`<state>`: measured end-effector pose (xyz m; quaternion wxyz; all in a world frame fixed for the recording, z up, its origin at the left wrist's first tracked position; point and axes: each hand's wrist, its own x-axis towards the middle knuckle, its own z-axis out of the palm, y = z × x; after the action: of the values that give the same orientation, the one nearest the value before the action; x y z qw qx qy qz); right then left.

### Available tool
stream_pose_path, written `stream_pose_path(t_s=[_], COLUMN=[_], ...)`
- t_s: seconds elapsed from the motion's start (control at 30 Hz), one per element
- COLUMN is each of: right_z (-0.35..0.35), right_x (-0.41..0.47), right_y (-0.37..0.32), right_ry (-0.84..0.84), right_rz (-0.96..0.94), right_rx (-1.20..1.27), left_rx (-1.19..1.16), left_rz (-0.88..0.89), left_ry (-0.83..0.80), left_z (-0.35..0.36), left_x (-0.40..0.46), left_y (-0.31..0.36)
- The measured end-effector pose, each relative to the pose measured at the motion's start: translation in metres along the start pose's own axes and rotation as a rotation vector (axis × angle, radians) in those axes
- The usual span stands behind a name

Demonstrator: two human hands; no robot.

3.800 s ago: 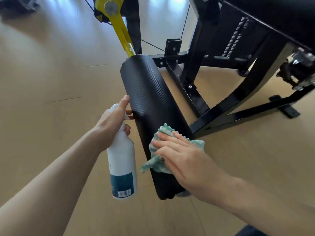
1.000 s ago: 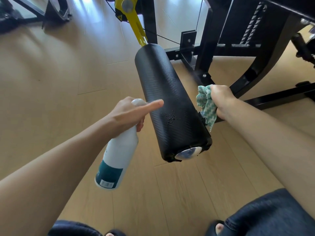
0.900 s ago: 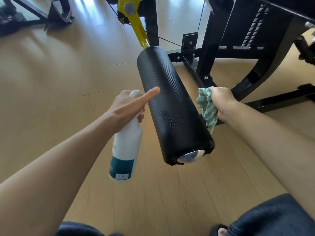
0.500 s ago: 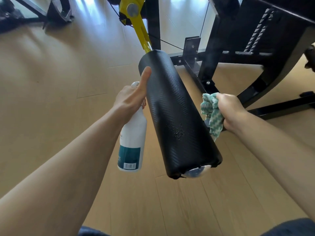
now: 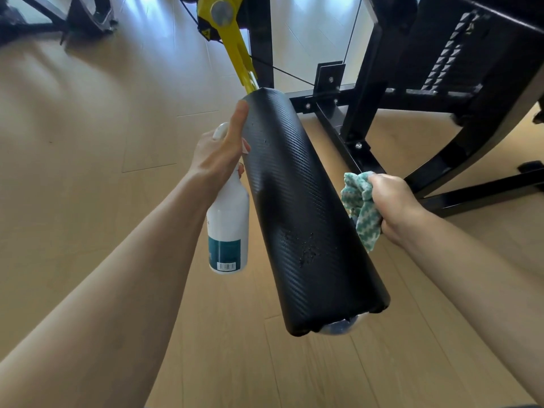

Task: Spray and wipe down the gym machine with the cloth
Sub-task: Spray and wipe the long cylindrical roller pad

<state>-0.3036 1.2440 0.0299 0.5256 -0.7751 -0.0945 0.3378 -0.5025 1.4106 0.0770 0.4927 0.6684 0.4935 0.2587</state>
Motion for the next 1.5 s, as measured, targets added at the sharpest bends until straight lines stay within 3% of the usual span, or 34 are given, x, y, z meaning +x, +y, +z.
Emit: stream_pose_path(t_s=[0.33, 0.47, 0.53, 0.63, 0.73, 0.87, 1.03, 1.2, 1.33, 1.5], right_z=[0.008, 0.018, 0.029, 0.054, 0.073, 0.054, -0.006, -0.030, 0.023, 0.093], right_x=[0.002, -0.007, -0.022, -0.033, -0.036, -0.059, -0.129, -0.157, -0.127, -0.082], right_y=[-0.004, -0.025, -0.044, -0.050, -0.043, -0.046, -0.001, 0.021, -0.011, -0.031], right_ry=[0.010, 0.048, -0.051, -0.312, -0.441, -0.584, -0.754, -0.744, -0.667, -0.505], right_rz=[-0.039, -0.380, -0.598, -0.803, -0.925, -0.997, -1.140, -1.259, -1.215, -1.307], right_rx=[-0.026, -0.159, -0.193, -0.658, -1.163, -1.327, -1.599, -1.692, -1.821, -2.119], left_rx=[-0.077, -0.093, -0.069, -0.065, -0.046, -0.034, -0.142, -0.301, -0.250, -0.270], left_rz=[-0.009, -0.038, -0.081, -0.171, -0.214, -0.280, -0.417, -0.445, -0.413, -0.445], left_ry=[0.051, 0.087, 0.076, 0.003, -0.058, -0.136, -0.358, -0.414, -0.433, -0.456], left_z=[0.011, 0.009, 0.005, -0.005, -0.015, -0.019, -0.011, -0.008, -0.007, -0.016], left_x=[0.009, 0.006, 0.003, -0.004, -0.017, -0.032, -0.049, -0.048, -0.045, -0.040], left_y=[0.001, -0.005, -0.011, -0.024, -0.039, -0.051, -0.047, -0.046, -0.048, -0.053])
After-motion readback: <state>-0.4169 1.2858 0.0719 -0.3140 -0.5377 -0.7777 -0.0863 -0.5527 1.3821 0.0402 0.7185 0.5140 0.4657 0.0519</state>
